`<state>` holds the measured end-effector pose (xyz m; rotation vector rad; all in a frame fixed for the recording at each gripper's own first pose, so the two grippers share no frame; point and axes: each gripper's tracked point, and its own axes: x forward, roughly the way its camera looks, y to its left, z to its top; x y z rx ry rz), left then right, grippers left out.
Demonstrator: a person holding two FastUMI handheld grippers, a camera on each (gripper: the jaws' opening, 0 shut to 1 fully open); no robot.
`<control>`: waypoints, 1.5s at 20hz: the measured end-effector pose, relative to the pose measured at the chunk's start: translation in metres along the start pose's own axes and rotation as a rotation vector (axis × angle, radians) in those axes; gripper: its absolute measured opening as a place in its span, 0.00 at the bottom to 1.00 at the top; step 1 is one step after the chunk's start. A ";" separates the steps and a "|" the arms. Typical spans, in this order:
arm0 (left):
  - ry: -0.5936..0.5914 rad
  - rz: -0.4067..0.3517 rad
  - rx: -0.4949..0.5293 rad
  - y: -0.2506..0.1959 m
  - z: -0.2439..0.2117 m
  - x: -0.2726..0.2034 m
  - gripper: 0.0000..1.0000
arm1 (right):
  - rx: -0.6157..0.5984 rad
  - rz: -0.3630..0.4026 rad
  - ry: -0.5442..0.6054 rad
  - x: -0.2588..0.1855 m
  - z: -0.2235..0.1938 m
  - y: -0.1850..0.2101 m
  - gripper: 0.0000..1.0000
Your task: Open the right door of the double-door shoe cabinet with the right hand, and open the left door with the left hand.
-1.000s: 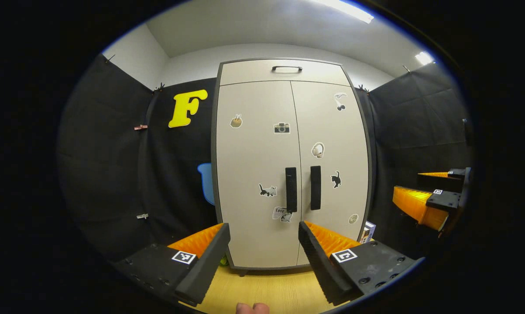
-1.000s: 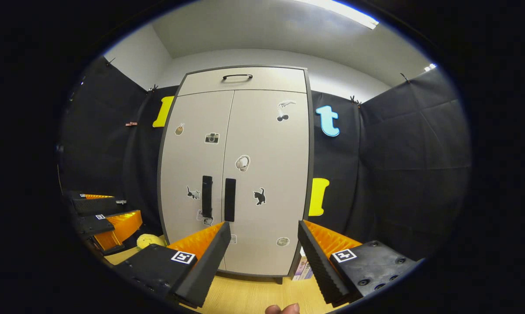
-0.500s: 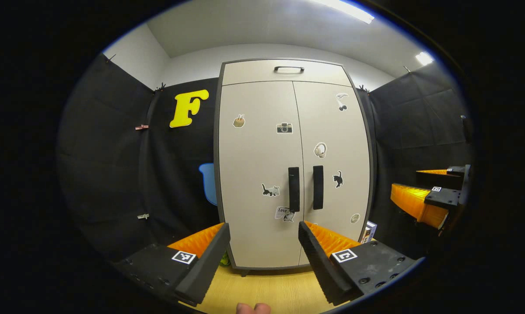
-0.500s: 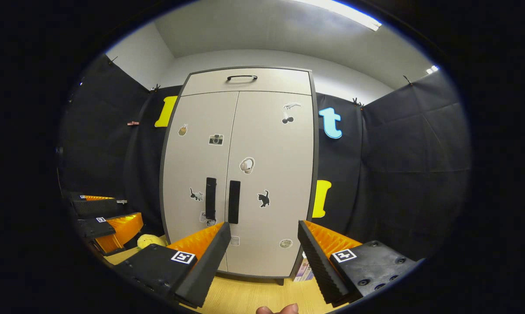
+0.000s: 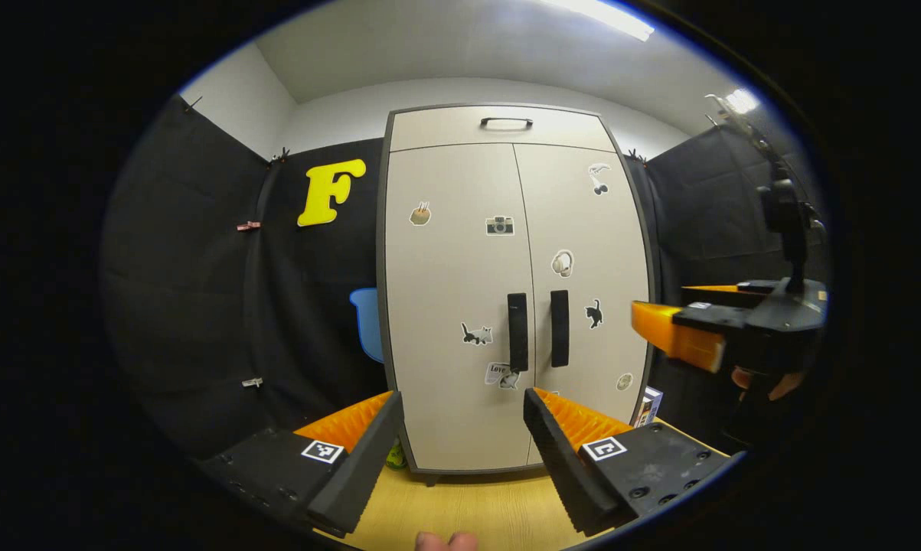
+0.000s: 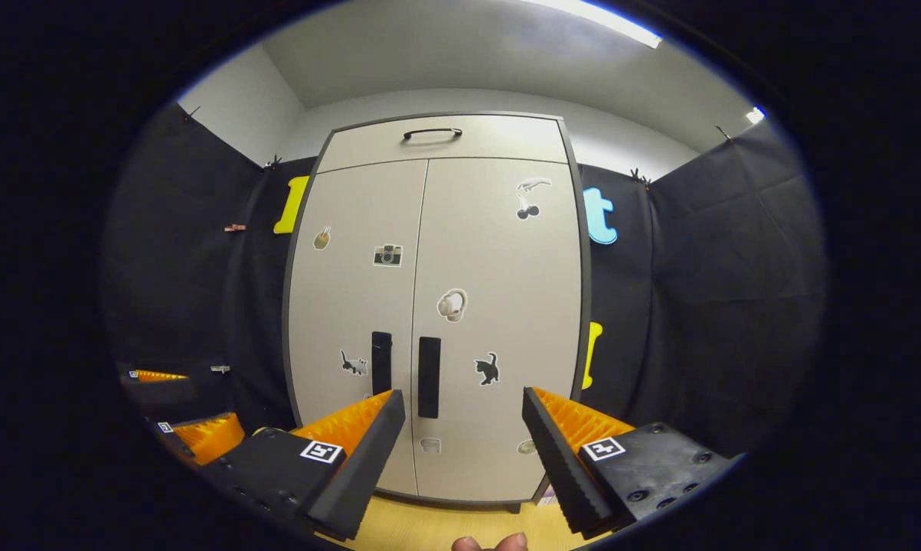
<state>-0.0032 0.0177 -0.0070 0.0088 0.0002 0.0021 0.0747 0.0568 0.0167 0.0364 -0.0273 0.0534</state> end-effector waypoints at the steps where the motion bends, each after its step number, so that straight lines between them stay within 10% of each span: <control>1: 0.005 0.001 -0.002 0.001 -0.003 0.001 0.97 | -0.002 0.001 0.004 0.013 -0.003 0.004 0.97; 14: 0.054 0.030 -0.004 0.030 -0.033 0.005 0.97 | 0.042 -0.025 0.098 0.158 -0.066 0.028 0.98; 18: 0.044 0.019 -0.024 0.032 -0.031 0.004 0.97 | 0.071 -0.021 0.123 0.176 -0.080 0.032 0.77; 20: 0.043 0.026 -0.017 0.035 -0.030 0.004 0.97 | 0.074 -0.030 0.118 0.179 -0.078 0.034 0.51; 30: 0.060 0.048 -0.024 0.036 -0.036 -0.011 0.97 | 0.091 -0.060 0.146 0.179 -0.085 0.033 0.24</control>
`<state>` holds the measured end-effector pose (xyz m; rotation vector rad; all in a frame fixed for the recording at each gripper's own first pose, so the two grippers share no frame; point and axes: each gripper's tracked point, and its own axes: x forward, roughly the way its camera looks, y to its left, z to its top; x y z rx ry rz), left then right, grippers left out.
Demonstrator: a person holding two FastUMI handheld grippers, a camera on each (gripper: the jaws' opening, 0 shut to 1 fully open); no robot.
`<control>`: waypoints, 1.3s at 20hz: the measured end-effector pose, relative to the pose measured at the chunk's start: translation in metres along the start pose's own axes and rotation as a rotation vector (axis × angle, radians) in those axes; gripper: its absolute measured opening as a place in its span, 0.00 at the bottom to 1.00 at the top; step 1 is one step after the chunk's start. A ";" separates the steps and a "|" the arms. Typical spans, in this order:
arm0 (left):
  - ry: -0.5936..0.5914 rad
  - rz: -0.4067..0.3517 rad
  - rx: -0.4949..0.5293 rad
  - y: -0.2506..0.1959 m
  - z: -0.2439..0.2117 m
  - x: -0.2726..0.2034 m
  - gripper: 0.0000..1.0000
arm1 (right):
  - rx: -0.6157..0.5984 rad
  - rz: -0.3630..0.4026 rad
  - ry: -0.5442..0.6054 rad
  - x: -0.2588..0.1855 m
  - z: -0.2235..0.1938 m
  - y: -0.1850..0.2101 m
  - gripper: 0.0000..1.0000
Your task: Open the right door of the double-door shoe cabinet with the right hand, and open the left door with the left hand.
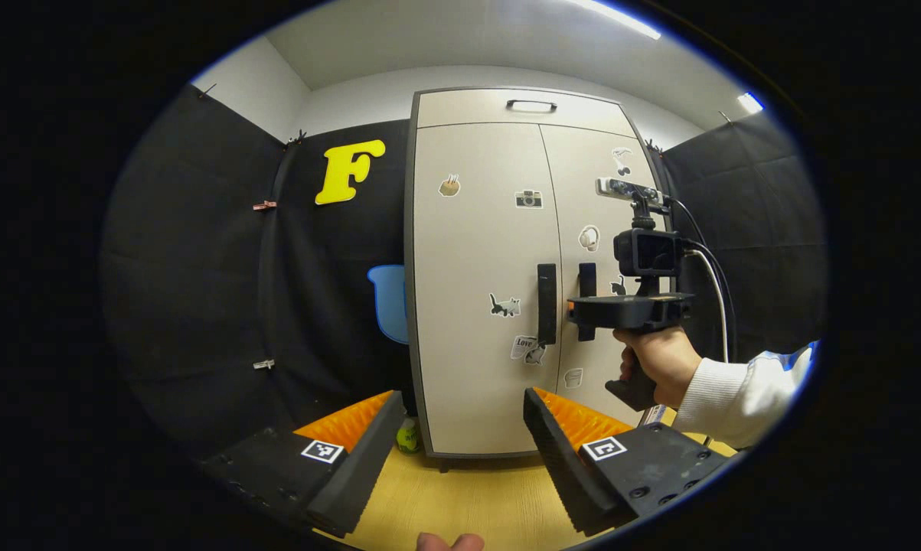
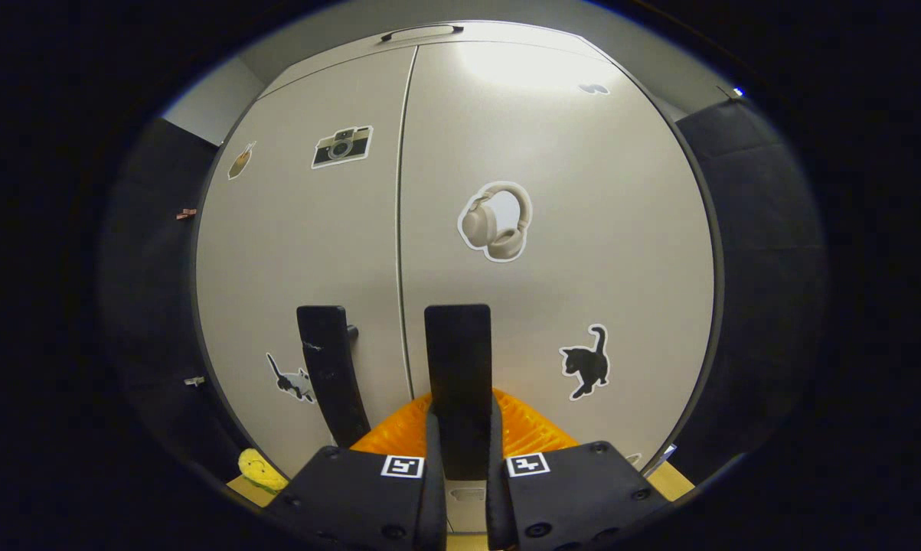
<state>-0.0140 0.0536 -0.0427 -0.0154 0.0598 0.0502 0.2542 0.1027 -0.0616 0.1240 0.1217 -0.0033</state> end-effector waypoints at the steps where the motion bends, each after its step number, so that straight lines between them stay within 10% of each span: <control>1: 0.002 0.004 -0.001 0.000 -0.001 -0.003 0.97 | -0.012 0.001 0.004 -0.003 0.000 0.000 0.19; 26: -0.022 -0.043 0.019 -0.069 0.017 -0.035 0.97 | 0.038 0.099 0.007 -0.081 0.015 -0.051 0.13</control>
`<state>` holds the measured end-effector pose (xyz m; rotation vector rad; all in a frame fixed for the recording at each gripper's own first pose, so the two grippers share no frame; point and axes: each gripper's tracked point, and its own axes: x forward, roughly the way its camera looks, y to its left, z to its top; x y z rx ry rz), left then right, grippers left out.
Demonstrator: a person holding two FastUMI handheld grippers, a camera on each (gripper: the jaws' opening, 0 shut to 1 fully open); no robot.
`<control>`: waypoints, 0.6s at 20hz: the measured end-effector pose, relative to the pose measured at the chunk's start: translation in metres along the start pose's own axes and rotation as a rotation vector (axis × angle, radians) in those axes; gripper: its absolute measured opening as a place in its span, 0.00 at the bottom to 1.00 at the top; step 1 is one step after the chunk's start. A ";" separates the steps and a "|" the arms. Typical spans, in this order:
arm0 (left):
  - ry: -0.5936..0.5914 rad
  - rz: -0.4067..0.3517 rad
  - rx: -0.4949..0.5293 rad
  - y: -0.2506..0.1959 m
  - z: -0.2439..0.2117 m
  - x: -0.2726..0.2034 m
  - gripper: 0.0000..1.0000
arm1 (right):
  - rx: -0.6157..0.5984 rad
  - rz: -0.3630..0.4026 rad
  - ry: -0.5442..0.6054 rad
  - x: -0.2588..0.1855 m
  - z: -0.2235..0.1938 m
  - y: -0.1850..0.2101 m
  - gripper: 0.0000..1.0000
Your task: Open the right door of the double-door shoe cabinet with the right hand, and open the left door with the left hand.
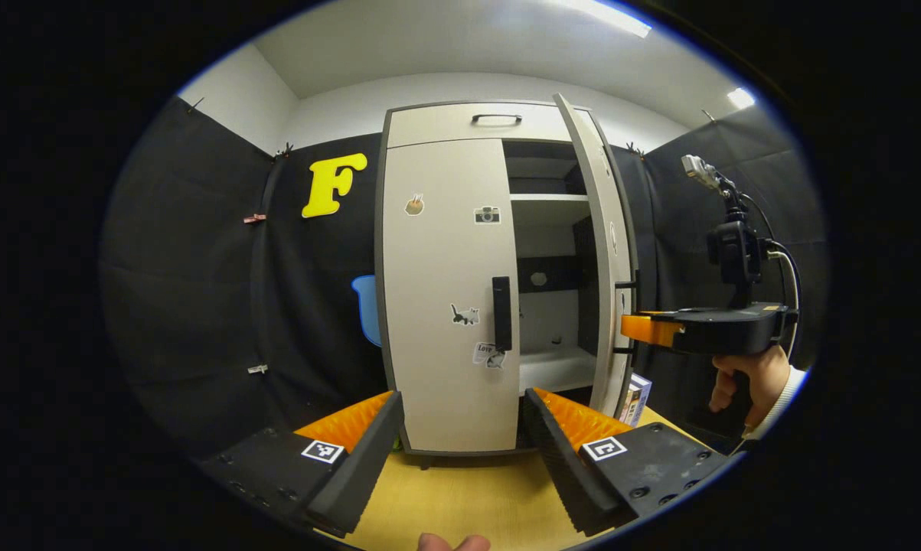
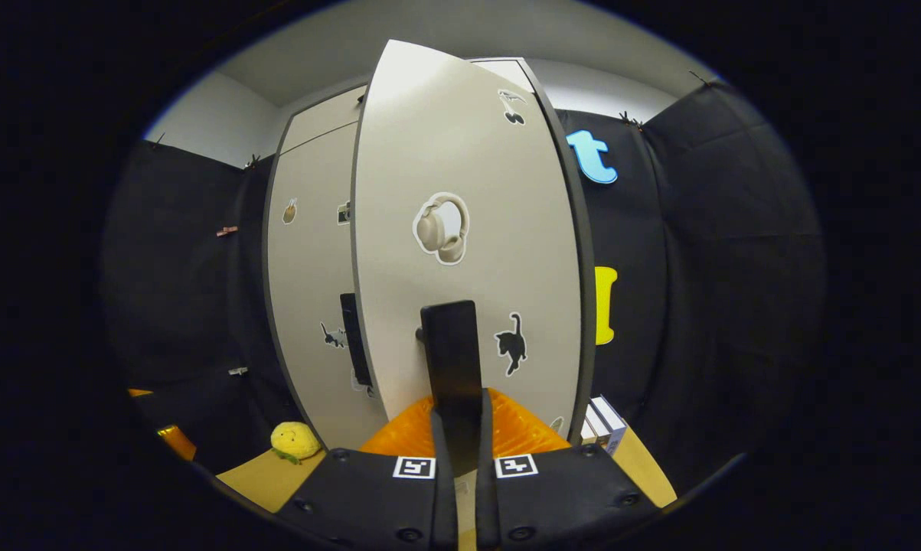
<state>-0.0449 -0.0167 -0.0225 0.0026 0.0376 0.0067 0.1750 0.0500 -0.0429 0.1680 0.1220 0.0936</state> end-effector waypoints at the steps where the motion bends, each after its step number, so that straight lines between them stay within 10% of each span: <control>1: 0.003 -0.009 -0.004 -0.005 0.000 0.002 0.97 | 0.000 -0.002 0.011 -0.001 0.000 -0.003 0.13; 12: 0.004 -0.113 -0.013 -0.069 0.005 0.018 0.97 | 0.004 -0.051 0.031 -0.020 0.001 -0.038 0.13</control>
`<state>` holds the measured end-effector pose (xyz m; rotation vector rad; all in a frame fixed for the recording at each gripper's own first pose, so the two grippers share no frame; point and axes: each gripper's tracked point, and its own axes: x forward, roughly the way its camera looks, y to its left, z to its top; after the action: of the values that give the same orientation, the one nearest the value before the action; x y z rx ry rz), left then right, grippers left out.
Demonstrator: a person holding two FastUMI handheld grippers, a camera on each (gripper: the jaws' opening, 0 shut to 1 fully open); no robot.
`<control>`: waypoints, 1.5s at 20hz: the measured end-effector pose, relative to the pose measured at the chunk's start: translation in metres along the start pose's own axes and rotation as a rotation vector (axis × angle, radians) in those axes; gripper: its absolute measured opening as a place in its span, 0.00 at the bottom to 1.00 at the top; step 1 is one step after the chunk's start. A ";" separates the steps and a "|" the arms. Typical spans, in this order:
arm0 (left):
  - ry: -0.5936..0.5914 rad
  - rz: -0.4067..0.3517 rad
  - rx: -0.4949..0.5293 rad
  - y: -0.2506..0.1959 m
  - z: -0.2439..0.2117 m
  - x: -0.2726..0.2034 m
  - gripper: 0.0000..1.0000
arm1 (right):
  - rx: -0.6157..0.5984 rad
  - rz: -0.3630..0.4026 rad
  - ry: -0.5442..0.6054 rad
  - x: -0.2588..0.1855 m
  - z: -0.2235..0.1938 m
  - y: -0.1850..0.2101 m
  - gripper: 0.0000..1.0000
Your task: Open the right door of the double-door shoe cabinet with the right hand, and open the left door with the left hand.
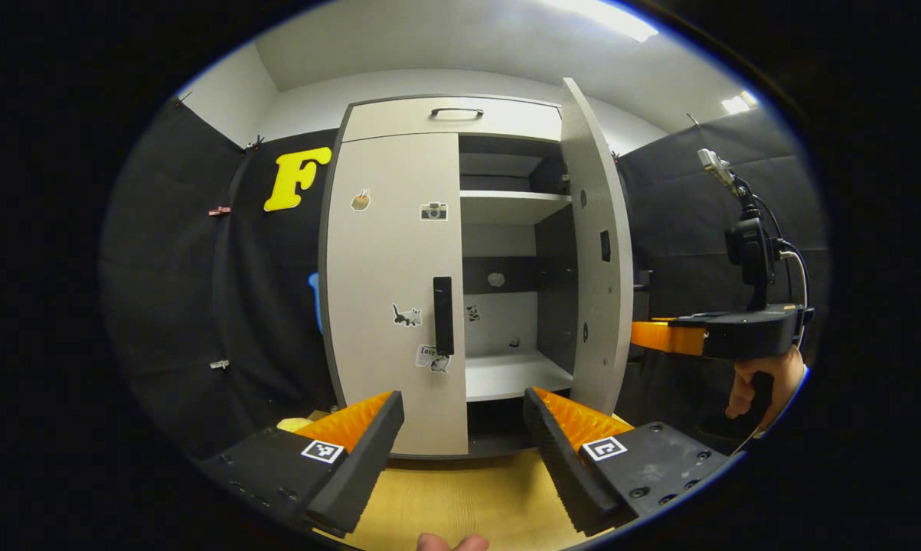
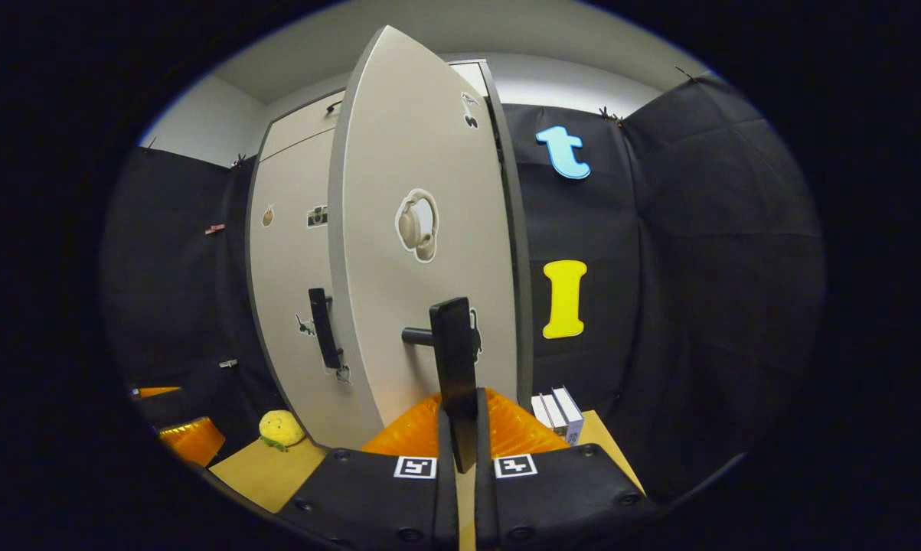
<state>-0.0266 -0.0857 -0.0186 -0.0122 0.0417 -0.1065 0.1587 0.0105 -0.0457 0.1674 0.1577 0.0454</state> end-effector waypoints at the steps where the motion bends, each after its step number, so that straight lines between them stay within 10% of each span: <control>1: 0.000 -0.004 0.004 -0.003 0.000 0.001 0.97 | 0.001 -0.011 0.002 -0.002 0.000 -0.004 0.12; 22: 0.028 0.025 0.061 -0.013 -0.005 0.062 0.97 | -0.043 -0.135 -0.056 -0.020 0.010 -0.048 0.11; 28: 0.054 0.027 0.091 -0.019 -0.021 0.100 0.96 | -0.078 -0.072 0.025 -0.044 -0.010 -0.029 0.72; 29: 0.050 0.030 0.112 -0.019 -0.021 0.107 0.96 | -0.074 -0.067 0.023 -0.044 -0.006 -0.026 1.00; 30: 0.044 0.035 0.130 -0.019 -0.021 0.115 0.95 | -0.071 -0.058 0.017 -0.045 -0.006 -0.022 0.98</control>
<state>0.0845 -0.1165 -0.0439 0.1208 0.0786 -0.0747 0.1144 -0.0126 -0.0487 0.0916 0.1781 -0.0057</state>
